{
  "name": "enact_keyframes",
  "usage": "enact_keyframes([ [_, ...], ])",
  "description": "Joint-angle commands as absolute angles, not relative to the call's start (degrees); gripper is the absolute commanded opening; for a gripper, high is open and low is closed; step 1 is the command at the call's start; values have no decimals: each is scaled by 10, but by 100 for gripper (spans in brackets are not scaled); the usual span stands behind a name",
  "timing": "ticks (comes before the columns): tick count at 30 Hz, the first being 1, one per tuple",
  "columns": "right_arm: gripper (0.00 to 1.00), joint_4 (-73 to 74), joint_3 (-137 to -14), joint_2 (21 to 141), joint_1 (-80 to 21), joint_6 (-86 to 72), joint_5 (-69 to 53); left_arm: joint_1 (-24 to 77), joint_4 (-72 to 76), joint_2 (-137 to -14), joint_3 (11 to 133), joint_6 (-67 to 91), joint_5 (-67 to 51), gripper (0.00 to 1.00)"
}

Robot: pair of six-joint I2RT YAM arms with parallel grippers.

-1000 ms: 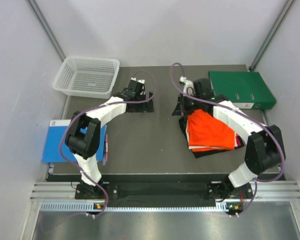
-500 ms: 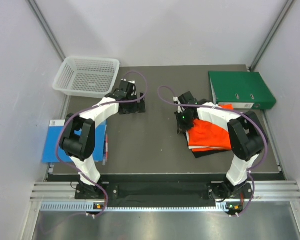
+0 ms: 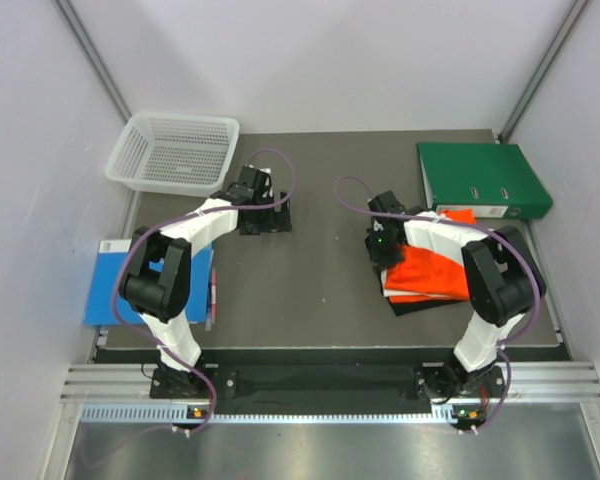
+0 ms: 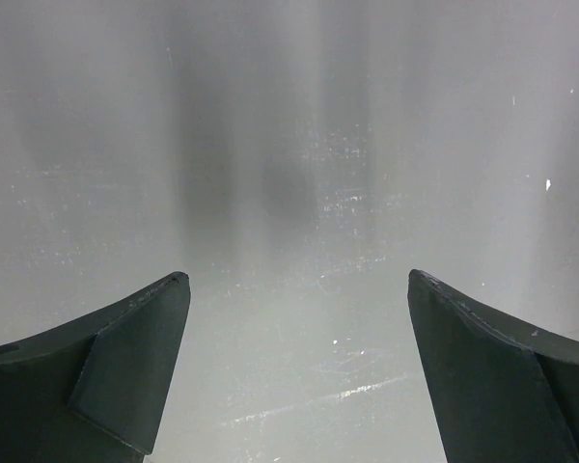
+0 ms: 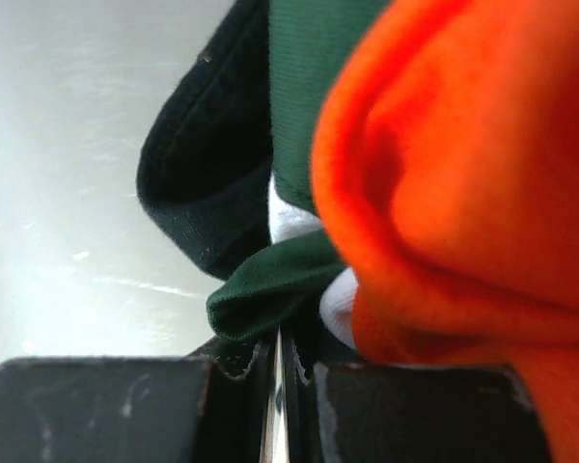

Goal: Fold and stack the t-shirts
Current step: Put the neatly folded tshirt into the corner of the board with the right arm

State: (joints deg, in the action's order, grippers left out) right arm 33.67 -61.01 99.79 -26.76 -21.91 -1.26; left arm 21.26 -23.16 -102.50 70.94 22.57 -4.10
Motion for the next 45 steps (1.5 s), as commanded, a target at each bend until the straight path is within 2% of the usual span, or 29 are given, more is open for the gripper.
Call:
enact_keyframes([
  [1,0,399,-579,978,-217,-228,139,211,-207,-996,706,229,-54,99],
  [12,0,441,-557,923,-114,-228,251,212,-203,-1005,707,229,-65,99],
  [17,0,445,-566,906,-86,-218,260,211,-204,-1011,709,229,-65,99],
  [22,0,428,-574,890,-88,-197,208,212,-207,-1006,704,226,-60,99],
  [25,9,396,-575,852,-98,-172,127,212,-207,-999,700,222,-55,99],
  [26,25,387,-574,839,-102,-169,107,211,-206,-997,700,221,-55,99],
  [28,39,360,-576,798,-106,-165,62,212,-208,-994,702,216,-49,99],
  [29,53,349,-577,786,-110,-163,53,211,-214,-994,706,214,-48,99],
  [31,64,324,-580,755,-113,-157,31,212,-221,-993,711,210,-47,99],
  [32,75,317,-581,746,-113,-155,25,212,-223,-992,713,210,-47,99],
  [36,93,271,-581,726,-113,-146,-29,211,-222,-984,711,205,-44,99],
  [38,100,238,-575,728,-115,-142,-49,211,-221,-977,709,202,-34,99],
  [45,100,131,-542,725,-133,-151,-51,208,-191,-937,675,188,20,99],
])
